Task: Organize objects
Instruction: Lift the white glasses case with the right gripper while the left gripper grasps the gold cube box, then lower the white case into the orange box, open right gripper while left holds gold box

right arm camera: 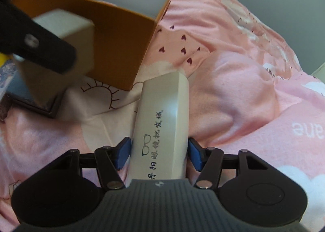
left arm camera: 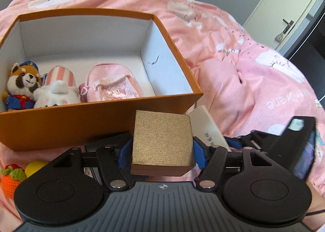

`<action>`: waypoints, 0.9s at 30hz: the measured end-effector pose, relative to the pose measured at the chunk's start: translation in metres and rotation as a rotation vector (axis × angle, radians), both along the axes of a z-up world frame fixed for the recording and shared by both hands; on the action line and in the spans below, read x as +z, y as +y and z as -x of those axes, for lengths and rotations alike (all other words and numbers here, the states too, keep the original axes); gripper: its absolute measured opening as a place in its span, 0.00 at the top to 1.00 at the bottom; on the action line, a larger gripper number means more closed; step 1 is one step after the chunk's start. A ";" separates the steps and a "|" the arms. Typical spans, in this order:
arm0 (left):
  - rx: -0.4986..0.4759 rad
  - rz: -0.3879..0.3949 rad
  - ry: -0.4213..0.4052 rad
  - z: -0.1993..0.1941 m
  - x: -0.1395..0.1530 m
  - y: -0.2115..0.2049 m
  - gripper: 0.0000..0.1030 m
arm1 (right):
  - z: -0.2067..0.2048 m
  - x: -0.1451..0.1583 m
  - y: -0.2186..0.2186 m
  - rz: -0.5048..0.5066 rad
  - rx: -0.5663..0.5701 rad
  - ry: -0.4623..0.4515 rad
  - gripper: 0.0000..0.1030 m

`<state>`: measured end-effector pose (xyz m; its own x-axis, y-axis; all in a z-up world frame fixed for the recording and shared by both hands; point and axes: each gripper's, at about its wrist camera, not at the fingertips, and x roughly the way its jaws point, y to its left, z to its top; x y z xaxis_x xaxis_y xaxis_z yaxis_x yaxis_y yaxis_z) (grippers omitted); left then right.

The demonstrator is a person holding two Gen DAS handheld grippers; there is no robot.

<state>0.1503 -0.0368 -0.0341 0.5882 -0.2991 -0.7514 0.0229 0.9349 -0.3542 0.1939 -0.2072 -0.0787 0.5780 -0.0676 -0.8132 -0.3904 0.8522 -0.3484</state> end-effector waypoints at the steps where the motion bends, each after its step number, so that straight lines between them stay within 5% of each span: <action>1: 0.001 0.010 -0.006 0.001 0.002 0.002 0.31 | -0.001 -0.001 0.001 -0.001 -0.003 0.002 0.43; 12: 0.007 0.115 -0.107 0.012 0.033 0.022 0.31 | 0.010 0.056 -0.016 -0.205 -0.085 -0.015 0.43; 19: 0.040 0.150 -0.177 0.007 0.053 0.039 0.31 | 0.015 0.122 -0.005 -0.279 -0.020 -0.110 0.43; 27: 0.124 0.161 -0.217 -0.019 0.065 0.077 0.31 | -0.017 0.169 0.018 -0.394 0.058 -0.113 0.43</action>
